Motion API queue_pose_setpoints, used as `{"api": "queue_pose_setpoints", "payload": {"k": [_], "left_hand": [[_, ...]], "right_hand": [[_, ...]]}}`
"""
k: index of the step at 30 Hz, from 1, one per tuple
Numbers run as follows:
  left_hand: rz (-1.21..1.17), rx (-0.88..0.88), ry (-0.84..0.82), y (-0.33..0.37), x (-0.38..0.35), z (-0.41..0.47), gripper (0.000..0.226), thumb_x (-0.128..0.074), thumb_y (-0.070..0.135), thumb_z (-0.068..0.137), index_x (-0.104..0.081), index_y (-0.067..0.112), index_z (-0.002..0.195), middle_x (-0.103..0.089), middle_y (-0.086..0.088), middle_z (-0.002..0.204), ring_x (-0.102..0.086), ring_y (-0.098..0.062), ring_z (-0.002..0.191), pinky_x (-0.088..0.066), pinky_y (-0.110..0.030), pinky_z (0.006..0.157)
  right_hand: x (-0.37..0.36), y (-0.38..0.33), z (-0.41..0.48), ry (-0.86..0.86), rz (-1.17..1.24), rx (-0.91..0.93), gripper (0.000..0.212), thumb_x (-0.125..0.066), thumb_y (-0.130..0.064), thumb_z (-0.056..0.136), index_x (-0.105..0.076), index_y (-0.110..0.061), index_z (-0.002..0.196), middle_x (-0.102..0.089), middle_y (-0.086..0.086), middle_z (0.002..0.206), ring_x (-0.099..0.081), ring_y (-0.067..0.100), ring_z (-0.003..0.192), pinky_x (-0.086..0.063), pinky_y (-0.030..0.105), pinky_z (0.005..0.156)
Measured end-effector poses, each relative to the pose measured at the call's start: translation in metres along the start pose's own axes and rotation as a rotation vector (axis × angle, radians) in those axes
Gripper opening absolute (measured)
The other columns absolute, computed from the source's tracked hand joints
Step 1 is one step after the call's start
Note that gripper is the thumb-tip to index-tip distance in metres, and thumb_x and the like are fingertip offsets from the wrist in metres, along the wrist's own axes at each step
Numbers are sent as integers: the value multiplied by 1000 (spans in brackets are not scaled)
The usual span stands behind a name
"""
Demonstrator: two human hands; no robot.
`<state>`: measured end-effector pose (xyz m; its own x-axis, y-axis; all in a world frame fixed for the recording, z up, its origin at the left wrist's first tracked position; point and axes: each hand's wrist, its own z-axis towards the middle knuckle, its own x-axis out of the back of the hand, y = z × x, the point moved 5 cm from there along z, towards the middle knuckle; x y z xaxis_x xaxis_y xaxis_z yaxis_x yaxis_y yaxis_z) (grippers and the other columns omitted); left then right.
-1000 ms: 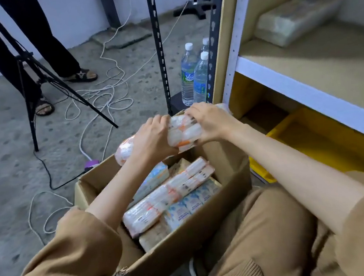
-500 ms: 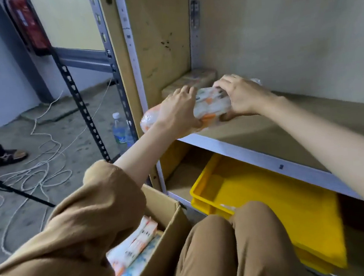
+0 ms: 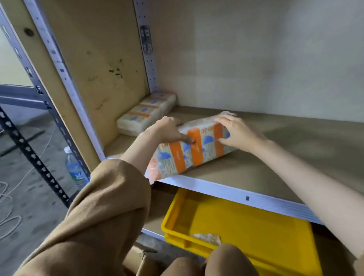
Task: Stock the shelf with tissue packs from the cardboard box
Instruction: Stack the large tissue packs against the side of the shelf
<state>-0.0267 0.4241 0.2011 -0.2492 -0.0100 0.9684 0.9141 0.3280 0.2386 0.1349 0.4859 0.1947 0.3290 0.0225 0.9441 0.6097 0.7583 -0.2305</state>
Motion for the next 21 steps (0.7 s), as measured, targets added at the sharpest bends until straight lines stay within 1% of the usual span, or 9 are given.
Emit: {"api": "queue_pose_setpoints", "payload": {"k": [3, 5, 7, 10, 12, 14, 17, 19, 21], "left_hand": [[6, 32, 79, -13, 6, 9, 67, -64, 57, 75, -60, 7, 119, -62, -18, 118, -56, -32, 109, -47, -35, 86], [-18, 75, 147, -23, 7, 11, 61, -62, 56, 78, -63, 1, 105, -64, -19, 102, -59, -33, 102, -46, -35, 77], [-47, 137, 184, -32, 3, 10, 58, -59, 55, 80, -64, -1, 97, -63, -21, 92, -62, -35, 97, -45, -34, 72], [15, 143, 240, -33, -5, 3, 48, -51, 43, 90, -59, 4, 116, -62, -25, 115, -57, -40, 110, -47, -40, 84], [49, 103, 256, -29, -11, -7, 45, -45, 38, 94, -51, 10, 129, -57, -21, 129, -54, -39, 117, -46, -41, 90], [79, 64, 226, -27, -23, -17, 53, -41, 45, 94, -46, 11, 135, -51, -15, 138, -50, -33, 124, -44, -38, 95], [128, -9, 117, -32, -47, -21, 81, -49, 54, 87, -19, 9, 147, -19, -8, 157, -22, -22, 145, -23, -34, 116], [200, -28, 109, -38, -55, -18, 90, -56, 49, 85, -7, 8, 148, -8, -7, 160, -10, -21, 148, -13, -32, 121], [250, -34, 155, -40, -57, -13, 85, -56, 40, 88, -7, 8, 148, -10, -8, 159, -10, -21, 148, -15, -32, 120]], "right_hand": [[-9, 7, -12, 77, 47, -33, 55, -61, -14, 85, -41, -5, 135, -38, 7, 147, -43, 24, 132, -27, 22, 101], [-29, 11, -18, -2, 58, -64, 54, -59, -15, 87, -39, -4, 136, -35, 8, 148, -39, 22, 134, -23, 20, 102], [-53, 12, -19, -128, 57, -95, 55, -58, -21, 88, -39, -4, 136, -36, 10, 148, -38, 23, 134, -25, 25, 106], [-83, 9, -18, -247, 64, -167, 58, -56, -34, 89, -39, -2, 135, -40, 16, 144, -39, 28, 133, -29, 31, 107], [-98, 3, -17, -307, 93, -210, 64, -50, -39, 91, -31, -2, 140, -30, 18, 150, -30, 30, 138, -25, 33, 112], [-108, -4, -14, -330, 128, -228, 67, -46, -41, 93, -23, -3, 144, -18, 16, 156, -19, 30, 143, -18, 34, 117], [-115, -10, -4, -327, 107, -235, 72, -40, -47, 93, -15, -4, 146, -10, 15, 157, -12, 30, 145, -12, 38, 120], [-117, -11, 1, -333, 71, -237, 75, -37, -50, 93, -9, -7, 148, -5, 13, 158, -8, 28, 146, -8, 39, 121], [-119, -12, 5, -344, 40, -236, 76, -34, -53, 93, -6, -9, 148, -2, 11, 159, -5, 25, 146, -5, 39, 121]]}}
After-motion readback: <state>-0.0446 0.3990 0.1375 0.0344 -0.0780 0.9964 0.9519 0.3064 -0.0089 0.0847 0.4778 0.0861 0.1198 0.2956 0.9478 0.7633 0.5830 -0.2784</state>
